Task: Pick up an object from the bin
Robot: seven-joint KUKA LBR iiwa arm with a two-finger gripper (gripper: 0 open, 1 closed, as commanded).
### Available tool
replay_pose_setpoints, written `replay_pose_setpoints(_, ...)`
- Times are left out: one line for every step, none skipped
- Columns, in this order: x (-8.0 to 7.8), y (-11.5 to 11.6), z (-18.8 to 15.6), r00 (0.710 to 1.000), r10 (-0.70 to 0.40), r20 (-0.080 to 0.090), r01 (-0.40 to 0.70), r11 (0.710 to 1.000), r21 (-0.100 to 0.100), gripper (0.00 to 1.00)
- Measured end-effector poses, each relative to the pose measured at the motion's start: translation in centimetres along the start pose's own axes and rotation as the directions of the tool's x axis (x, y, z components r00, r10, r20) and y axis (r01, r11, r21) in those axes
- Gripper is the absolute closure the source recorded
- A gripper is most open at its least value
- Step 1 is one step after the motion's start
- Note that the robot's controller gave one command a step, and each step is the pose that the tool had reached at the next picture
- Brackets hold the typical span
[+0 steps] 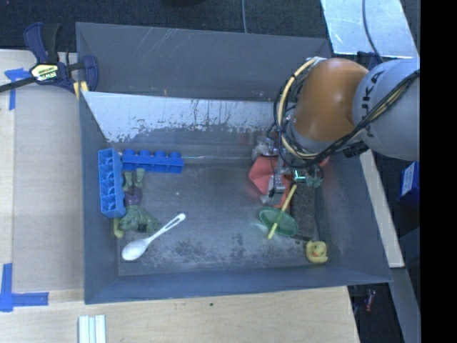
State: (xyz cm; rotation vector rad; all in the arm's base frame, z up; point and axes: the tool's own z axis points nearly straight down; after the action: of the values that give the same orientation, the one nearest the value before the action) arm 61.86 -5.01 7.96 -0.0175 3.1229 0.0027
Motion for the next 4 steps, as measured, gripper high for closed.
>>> replay_pose_setpoints(0.0, 0.2, 0.0, 1.0, -0.002, 0.001, 0.002, 1.0, -0.001, 0.0)
replay_pose_setpoints(0.5, -3.0, -0.5, 0.995, 0.097, 0.001, -0.097, 0.995, -0.001, 0.0)
replay_pose_setpoints(-0.4, -6.2, -1.5, 0.997, 0.071, 0.005, -0.071, 0.997, -0.006, 1.0)
replay_pose_setpoints(-0.4, -6.2, -1.5, 0.997, 0.071, 0.005, -0.071, 0.997, -0.006, 1.0)
